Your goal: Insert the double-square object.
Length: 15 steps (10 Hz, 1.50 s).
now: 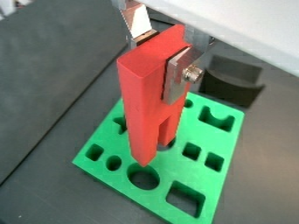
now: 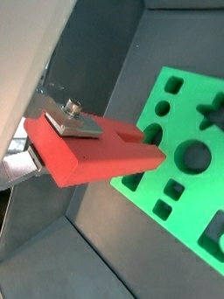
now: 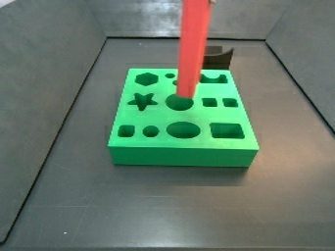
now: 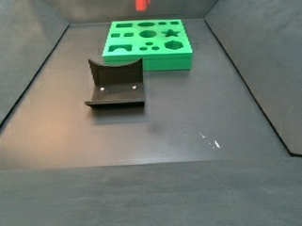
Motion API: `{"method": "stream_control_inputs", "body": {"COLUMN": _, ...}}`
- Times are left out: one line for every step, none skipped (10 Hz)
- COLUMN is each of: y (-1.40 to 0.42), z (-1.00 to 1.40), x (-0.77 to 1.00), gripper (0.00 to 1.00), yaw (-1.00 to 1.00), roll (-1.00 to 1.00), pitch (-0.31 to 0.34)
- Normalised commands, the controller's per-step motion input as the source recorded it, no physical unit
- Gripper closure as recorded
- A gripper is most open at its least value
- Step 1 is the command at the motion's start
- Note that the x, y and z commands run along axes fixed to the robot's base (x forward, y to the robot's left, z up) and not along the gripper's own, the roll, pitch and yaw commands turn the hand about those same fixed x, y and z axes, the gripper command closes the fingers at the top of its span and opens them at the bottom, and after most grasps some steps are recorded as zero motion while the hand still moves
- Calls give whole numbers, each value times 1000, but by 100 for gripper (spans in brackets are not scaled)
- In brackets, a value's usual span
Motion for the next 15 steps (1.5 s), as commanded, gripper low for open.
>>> {"method": "stream_control_inputs", "body": {"y": 0, "z": -340, "x": 551, "gripper": 100, "yaw": -597, "roll": 106, "pitch": 0}}
{"method": "stream_control_inputs", "body": {"y": 17, "z": -174, "x": 191, "gripper": 100, "yaw": -940, "roll": 10, "pitch": 0}}
{"method": "stream_control_inputs", "body": {"y": 43, "z": -171, "x": 249, "gripper": 100, "yaw": -900, "roll": 24, "pitch": 0}}
{"method": "stream_control_inputs", "body": {"y": 51, "z": -80, "x": 271, "gripper": 100, "yaw": -886, "roll": 0, "pitch": 0}}
{"method": "stream_control_inputs", "body": {"y": 74, "z": -46, "x": 277, "gripper": 100, "yaw": -880, "roll": 0, "pitch": 0}}
{"method": "stream_control_inputs", "body": {"y": 106, "z": -71, "x": 220, "gripper": 100, "yaw": -929, "roll": 4, "pitch": 0}}
{"method": "stream_control_inputs", "body": {"y": 100, "z": -51, "x": 206, "gripper": 100, "yaw": -946, "roll": 0, "pitch": 0}}
{"method": "stream_control_inputs", "body": {"y": 100, "z": -57, "x": 206, "gripper": 100, "yaw": -943, "roll": 0, "pitch": 0}}
{"method": "stream_control_inputs", "body": {"y": 100, "z": -57, "x": 203, "gripper": 100, "yaw": -940, "roll": 0, "pitch": 0}}
{"method": "stream_control_inputs", "body": {"y": 100, "z": -60, "x": 203, "gripper": 100, "yaw": -940, "roll": 1, "pitch": 0}}
{"method": "stream_control_inputs", "body": {"y": 103, "z": -69, "x": 200, "gripper": 100, "yaw": -934, "roll": 6, "pitch": 0}}
{"method": "stream_control_inputs", "body": {"y": 114, "z": -114, "x": 191, "gripper": 100, "yaw": -906, "roll": 31, "pitch": 0}}
{"method": "stream_control_inputs", "body": {"y": 129, "z": -151, "x": 186, "gripper": 100, "yaw": -883, "roll": 51, "pitch": 0}}
{"method": "stream_control_inputs", "body": {"y": 137, "z": -171, "x": 180, "gripper": 100, "yaw": -874, "roll": 60, "pitch": 0}}
{"method": "stream_control_inputs", "body": {"y": 120, "z": -143, "x": 171, "gripper": 100, "yaw": -909, "roll": 46, "pitch": 0}}
